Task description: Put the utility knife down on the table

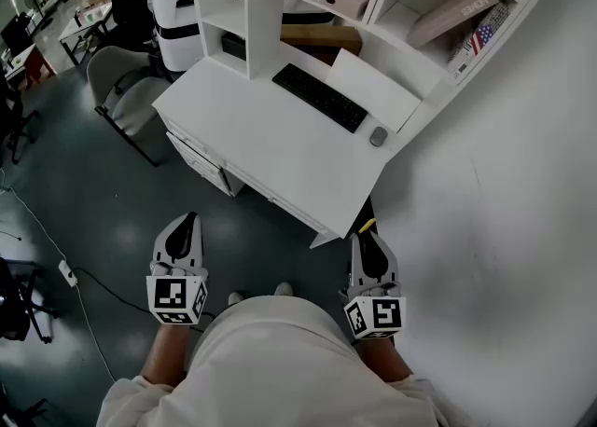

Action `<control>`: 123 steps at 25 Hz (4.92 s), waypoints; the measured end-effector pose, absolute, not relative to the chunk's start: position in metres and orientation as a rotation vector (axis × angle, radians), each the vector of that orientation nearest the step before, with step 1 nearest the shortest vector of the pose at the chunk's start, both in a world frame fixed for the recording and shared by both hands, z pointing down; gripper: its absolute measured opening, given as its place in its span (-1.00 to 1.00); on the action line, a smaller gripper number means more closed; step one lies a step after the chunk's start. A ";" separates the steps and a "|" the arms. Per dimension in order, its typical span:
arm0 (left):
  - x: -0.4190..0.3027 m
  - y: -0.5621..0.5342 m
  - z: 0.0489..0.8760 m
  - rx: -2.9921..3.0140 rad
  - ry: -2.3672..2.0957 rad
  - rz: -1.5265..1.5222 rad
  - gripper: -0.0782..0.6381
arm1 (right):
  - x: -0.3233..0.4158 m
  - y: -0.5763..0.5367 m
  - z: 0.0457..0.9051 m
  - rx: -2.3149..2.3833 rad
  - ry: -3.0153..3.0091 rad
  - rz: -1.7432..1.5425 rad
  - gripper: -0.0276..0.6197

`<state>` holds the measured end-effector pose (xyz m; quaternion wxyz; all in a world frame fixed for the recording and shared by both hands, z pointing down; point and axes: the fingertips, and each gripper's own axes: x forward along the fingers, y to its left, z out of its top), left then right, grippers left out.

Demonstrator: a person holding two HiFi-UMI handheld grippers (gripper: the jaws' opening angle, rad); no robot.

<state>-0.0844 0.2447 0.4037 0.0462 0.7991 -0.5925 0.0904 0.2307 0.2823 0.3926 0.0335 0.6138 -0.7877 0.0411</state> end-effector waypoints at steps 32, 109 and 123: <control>-0.059 0.224 0.438 2.332 -1.888 0.328 -0.76 | 0.249 0.228 0.417 1.763 -2.527 0.151 -0.71; -0.180 -0.147 0.444 2.582 -1.468 0.335 -0.76 | 0.119 -0.131 0.599 1.020 -1.844 -0.125 -0.71; -0.202 -0.136 0.447 2.480 -1.605 0.417 -0.76 | 0.133 -0.133 0.725 0.747 -1.782 0.046 -0.71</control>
